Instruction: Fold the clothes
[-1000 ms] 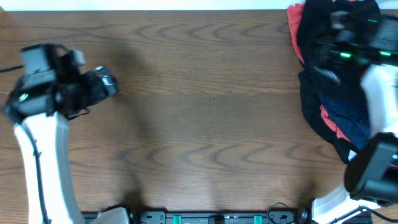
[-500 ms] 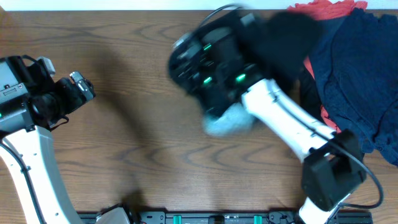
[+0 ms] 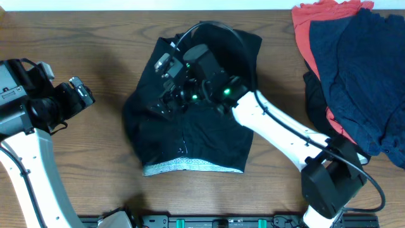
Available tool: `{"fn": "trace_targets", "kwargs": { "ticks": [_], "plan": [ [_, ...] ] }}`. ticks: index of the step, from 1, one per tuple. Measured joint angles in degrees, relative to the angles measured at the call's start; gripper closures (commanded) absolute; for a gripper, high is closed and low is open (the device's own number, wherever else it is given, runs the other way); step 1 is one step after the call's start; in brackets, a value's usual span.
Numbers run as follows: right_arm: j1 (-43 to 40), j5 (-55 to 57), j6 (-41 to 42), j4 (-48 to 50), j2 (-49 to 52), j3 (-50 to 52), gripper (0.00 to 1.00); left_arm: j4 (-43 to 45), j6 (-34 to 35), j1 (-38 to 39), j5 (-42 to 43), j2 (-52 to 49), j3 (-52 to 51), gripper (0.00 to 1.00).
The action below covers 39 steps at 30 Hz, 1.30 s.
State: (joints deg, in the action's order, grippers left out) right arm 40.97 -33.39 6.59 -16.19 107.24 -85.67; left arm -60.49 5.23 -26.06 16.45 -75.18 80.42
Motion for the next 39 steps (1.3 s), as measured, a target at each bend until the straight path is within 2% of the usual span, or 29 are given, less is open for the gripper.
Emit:
{"fn": "trace_targets", "kwargs": {
  "ticks": [6,11,15,19,22,29,35,39],
  "plan": [
    [-9.38,-1.70,-0.07,-4.74,-2.58,-2.38,0.01,0.92,-1.79,0.17,-0.09,-0.81,0.00,0.03],
    [-20.09,0.52,-0.31,-11.08,-7.13,-4.15,0.01,5.57,-3.23,3.54,1.66,-4.02,0.00,0.03],
    [-26.93,3.54,-1.20,-16.00,-8.15,-4.57,0.01,10.36,-5.81,9.99,2.73,-9.42,0.00,0.00],
    [-32.92,7.85,-2.21,-20.52,-8.11,-4.57,0.01,14.71,-11.41,18.84,2.86,-15.41,0.00,0.02],
    [-36.20,10.16,-2.75,-22.45,-8.11,-4.57,0.01,19.91,-14.23,25.66,0.63,-18.75,-0.02,0.02],
    [-40.81,12.24,-3.19,-26.03,-8.13,-4.57,0.01,31.80,-16.85,36.48,-9.03,-26.97,-0.02,0.02],
    [-40.96,12.44,-3.21,-27.04,-8.13,-4.57,0.01,38.73,-17.51,38.40,-12.74,-33.55,-0.02,0.02],
    [-40.96,12.44,-3.21,-27.28,-8.13,-4.57,0.01,40.06,-17.68,38.73,-13.84,-36.94,-0.02,0.00]
  ]
}}
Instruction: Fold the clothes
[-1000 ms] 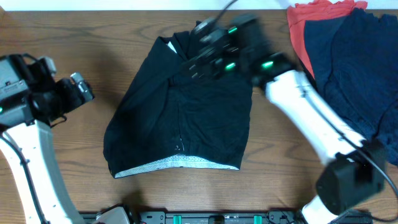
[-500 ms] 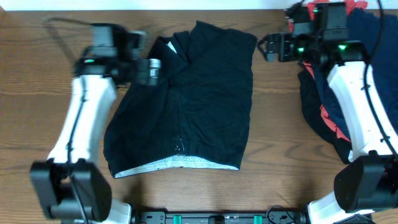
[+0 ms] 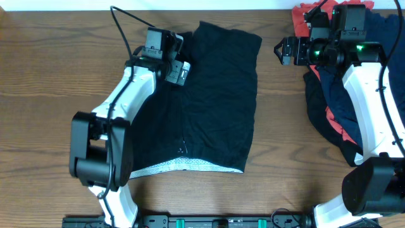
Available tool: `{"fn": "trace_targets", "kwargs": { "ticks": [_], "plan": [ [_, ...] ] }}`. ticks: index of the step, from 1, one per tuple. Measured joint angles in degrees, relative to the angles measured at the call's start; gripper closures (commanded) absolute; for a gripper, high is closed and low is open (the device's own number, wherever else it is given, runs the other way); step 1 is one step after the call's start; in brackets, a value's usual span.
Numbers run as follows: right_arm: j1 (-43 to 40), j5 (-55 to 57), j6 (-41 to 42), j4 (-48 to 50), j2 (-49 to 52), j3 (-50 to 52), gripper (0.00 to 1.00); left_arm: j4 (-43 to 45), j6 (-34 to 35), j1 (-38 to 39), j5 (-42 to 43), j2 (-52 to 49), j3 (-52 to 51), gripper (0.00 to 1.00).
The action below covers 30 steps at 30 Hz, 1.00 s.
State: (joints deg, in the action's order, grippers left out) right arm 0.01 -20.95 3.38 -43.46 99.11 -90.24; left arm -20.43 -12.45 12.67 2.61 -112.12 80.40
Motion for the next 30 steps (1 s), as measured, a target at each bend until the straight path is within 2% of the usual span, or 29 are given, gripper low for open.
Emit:
{"fn": "trace_targets", "kwargs": {
  "ticks": [1,4,8,11,12,16,20,25,30],
  "plan": [
    [0.00,0.00,0.00,-0.02,0.02,0.00,0.01,0.00,-0.04,0.11,-0.07,-0.55,0.00,0.02],
    [0.00,0.02,0.00,0.00,0.00,0.00,0.01,0.04,0.00,0.31,-0.09,-1.95,0.00,0.23],
    [0.00,0.02,0.00,0.15,0.00,0.00,0.01,0.07,-0.46,0.52,-0.15,-2.34,0.00,0.67],
    [0.00,0.02,0.00,0.44,0.02,0.00,0.01,0.09,-0.48,0.52,-0.37,-2.34,0.00,0.91],
    [0.00,0.00,0.00,0.48,0.00,0.00,0.01,0.15,-0.72,0.52,-0.81,-2.34,0.00,0.94],
    [0.00,0.00,0.00,0.55,0.02,0.00,0.01,0.85,-0.55,0.48,-5.18,-2.34,0.00,0.94],
    [0.00,0.00,0.00,0.59,0.02,0.00,0.01,1.27,2.56,-0.94,-10.67,-1.68,0.00,0.94],
    [0.00,0.00,0.00,0.57,0.02,0.00,0.01,2.71,8.35,-6.73,-15.19,2.05,0.00,0.94],
    [0.11,0.02,0.00,0.59,0.00,0.00,0.01,5.38,11.34,-13.49,-16.87,4.66,0.02,0.94]
  ]
}}
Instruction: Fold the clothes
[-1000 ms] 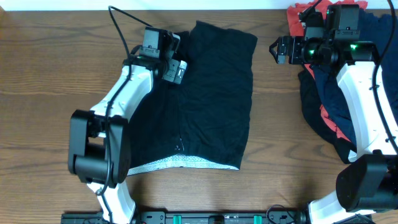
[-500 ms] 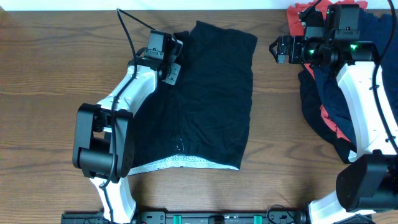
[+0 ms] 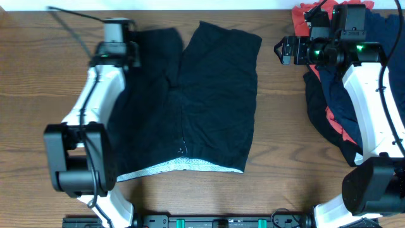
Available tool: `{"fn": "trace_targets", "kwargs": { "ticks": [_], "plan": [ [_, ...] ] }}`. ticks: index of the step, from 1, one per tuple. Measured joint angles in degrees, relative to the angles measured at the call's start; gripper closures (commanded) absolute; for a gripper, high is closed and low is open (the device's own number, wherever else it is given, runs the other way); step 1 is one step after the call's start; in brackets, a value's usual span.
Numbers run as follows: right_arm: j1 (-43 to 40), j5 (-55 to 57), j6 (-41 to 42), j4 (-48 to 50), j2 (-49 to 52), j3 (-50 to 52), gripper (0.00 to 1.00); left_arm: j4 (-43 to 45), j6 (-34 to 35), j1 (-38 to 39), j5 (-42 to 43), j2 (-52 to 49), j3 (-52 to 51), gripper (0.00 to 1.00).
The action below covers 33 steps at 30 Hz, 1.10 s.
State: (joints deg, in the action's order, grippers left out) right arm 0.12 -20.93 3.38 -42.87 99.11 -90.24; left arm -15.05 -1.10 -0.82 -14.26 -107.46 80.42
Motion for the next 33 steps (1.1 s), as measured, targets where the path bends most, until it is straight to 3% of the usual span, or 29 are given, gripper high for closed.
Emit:
{"fn": "trace_targets", "kwargs": {
  "ticks": [3,4,5,8,11,16,22,27,33],
  "plan": [
    [0.15,-0.02,0.00,0.07,0.00,0.00,0.01,0.59,0.81,-3.50,-0.48,-0.02,-0.02,0.92],
    [0.22,-0.02,0.00,0.09,0.02,0.00,0.01,0.94,0.96,-4.68,-0.63,-0.02,-0.02,0.85],
    [0.33,-0.02,0.00,0.13,0.02,0.00,0.01,1.49,0.96,-5.53,-0.74,-0.02,0.00,0.75],
    [0.55,-0.02,0.00,0.31,0.02,0.00,0.01,2.73,1.42,-8.28,-0.92,-0.02,0.00,0.17],
    [0.66,-0.02,0.00,0.52,0.02,0.00,0.01,3.37,2.16,-10.82,-1.01,-0.02,0.00,0.02],
    [0.66,-0.02,-0.22,0.72,0.02,0.00,0.03,0.02,5.92,-13.81,-0.13,0.61,-0.02,0.02],
    [1.84,0.11,-1.84,0.68,0.07,0.00,0.07,-9.05,7.78,-13.97,8.85,7.87,-0.02,0.02],
    [6.01,0.20,-2.56,-0.70,1.60,0.11,0.03,-20.28,8.41,-13.86,17.90,15.65,0.11,0.02],
    [12.13,0.17,-2.80,-8.02,7.19,1.36,0.08,-29.42,8.63,-13.86,22.32,19.06,0.13,0.02]
  ]
}}
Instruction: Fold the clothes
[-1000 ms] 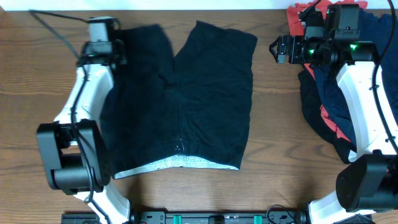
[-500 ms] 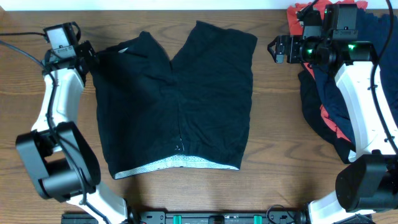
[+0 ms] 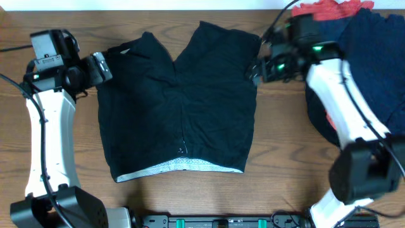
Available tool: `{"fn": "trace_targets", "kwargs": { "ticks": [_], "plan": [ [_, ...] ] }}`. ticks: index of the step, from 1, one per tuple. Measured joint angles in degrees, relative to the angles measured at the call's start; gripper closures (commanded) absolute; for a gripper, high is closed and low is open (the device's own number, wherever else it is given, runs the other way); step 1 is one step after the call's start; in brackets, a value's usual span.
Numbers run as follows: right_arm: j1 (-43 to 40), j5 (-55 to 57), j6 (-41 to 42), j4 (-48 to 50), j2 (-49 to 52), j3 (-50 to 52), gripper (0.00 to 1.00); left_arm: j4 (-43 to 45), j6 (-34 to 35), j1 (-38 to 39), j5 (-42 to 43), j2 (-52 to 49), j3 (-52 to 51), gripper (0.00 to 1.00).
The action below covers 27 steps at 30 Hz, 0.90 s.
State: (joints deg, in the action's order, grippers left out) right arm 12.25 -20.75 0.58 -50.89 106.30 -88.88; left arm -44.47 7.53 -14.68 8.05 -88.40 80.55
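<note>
A pair of black shorts (image 3: 183,95) lies spread flat in the middle of the table. Both legs point to the far edge, and the pale waistband (image 3: 180,164) faces the front. My left gripper (image 3: 102,67) sits at the outer upper corner of the left leg. Its fingers look open and hold no cloth. My right gripper (image 3: 254,70) is at the outer edge of the right leg, at the hem side. It appears open and touches or nearly touches the cloth.
A pile of other clothes (image 3: 370,69) fills the table's far right corner: navy on top, a red piece (image 3: 329,9) and a black one underneath. The right arm (image 3: 342,107) reaches across beside that pile. Bare wooden tabletop (image 3: 57,209) surrounds the shorts.
The left leg of the shorts now lies wider to the left. My left gripper has moved from the leg's far hem to its outer corner. My right gripper has come from the pile to the shorts' right edge.
At first my right gripper was down on the bunched shorts in the middle and the left arm stood aside. Then the right sat by the pile and the left was on the folded-in left leg. That leg lay opened out afterwards, and now the shorts are flat.
</note>
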Motion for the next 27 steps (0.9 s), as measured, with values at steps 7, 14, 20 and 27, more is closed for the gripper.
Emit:
{"fn": "trace_targets", "kwargs": {
  "ticks": [7,14,20,27],
  "plan": [
    [5.18,3.04,2.16,-4.57,5.25,1.14,0.20,-2.05,-0.02,0.00,1.05,0.11,0.00,0.02],
    [7.89,11.80,9.57,-6.14,5.25,1.88,0.50,-2.27,-0.02,0.00,1.25,0.11,0.00,0.02],
    [8.24,14.36,13.86,-1.97,5.25,7.19,0.51,-2.32,0.00,0.00,1.27,0.11,0.00,0.02],
    [8.24,15.06,16.68,5.55,5.25,12.81,0.69,-2.67,-0.02,0.00,1.29,0.11,0.00,0.02]
  ]
}}
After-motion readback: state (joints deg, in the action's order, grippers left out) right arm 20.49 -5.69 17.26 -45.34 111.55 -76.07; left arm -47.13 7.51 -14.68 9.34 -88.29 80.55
